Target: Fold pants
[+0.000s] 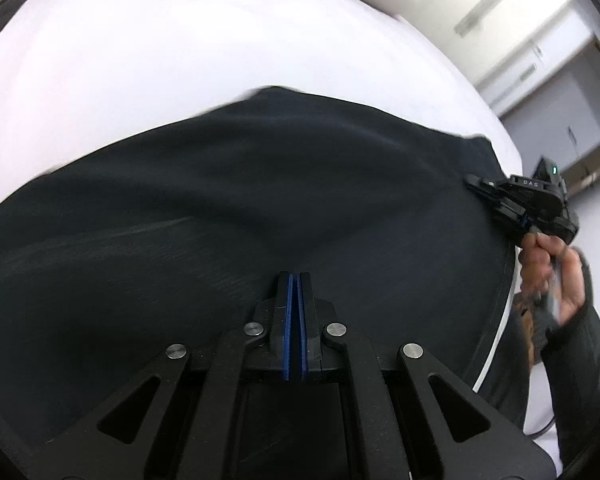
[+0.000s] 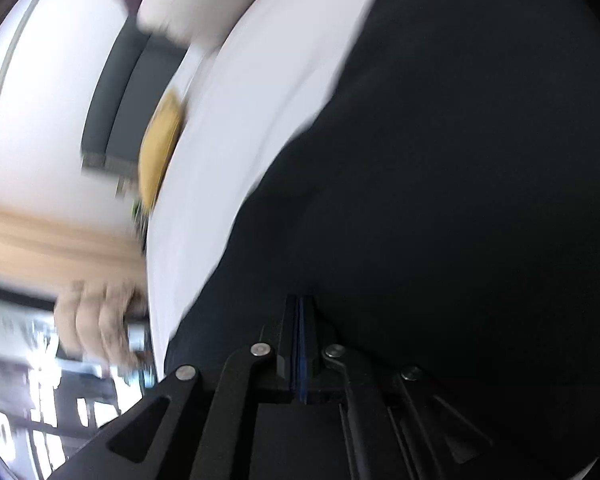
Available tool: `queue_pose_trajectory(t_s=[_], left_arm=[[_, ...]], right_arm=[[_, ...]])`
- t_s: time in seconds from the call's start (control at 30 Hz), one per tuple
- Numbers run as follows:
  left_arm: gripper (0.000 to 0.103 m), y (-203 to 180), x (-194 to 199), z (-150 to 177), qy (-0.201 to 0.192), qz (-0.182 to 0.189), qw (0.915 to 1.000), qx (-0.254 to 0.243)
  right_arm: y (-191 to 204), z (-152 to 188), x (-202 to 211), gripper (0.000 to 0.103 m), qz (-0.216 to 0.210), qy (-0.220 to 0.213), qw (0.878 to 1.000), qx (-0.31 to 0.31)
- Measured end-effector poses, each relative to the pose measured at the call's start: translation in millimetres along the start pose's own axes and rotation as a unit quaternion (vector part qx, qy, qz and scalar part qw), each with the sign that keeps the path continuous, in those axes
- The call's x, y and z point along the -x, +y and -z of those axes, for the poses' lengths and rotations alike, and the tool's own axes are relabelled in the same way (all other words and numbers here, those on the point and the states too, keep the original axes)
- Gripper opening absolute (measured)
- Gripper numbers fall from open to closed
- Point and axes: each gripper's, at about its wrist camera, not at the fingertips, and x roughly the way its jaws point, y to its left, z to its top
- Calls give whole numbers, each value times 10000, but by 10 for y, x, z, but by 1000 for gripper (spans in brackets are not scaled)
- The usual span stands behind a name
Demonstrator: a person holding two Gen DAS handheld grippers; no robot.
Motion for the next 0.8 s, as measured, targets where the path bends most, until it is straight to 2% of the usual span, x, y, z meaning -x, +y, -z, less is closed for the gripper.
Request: queue_pose_trajectory(t_s=[0.03,0.1,0.2,0.27,0.33,0.4,0.5,0.6,0.67,0.73,0.8], left_arm=[[2,132,100,72,-100,208,9996,172],[2,342,277,222,-247,-14,9991,335],[2,659,567,542,-479,30,9966,672],[2,789,749,755,-641,12,9947,800],[2,868,956,912,-805,-266,9929,835],[2,911,1111,976,-915,-647,9895,914],[2,878,1329,942,-1138,-604,9862,1040],[2,594,1252,711,-1169,-228,9886,924],[2,311,1114,589,-1122,132,9904,797],[2,3,863,466,-924,442,9930,591],[2,-319,507,398,-582,390,9973,200]], right_arm=[[-77,-77,93,0,91,-225,9997,-101],[-190,-166,237,0,207,-493,9983,-243],[-311,-341,486,0,559,-927,9933,-394],[-417,-340,688,0,731,-1144,9892,-551],[-398,-302,883,3,799,-1348,9856,-635],[-335,-227,1018,3,603,-1304,9885,-471],[-48,140,976,3,-255,-835,9960,-163],[440,727,588,3,-1157,191,9924,374],[686,1155,295,3,-1448,786,9845,595],[838,1478,13,3,-1536,1226,9783,650],[803,1709,-132,3,-1366,1526,9759,758]])
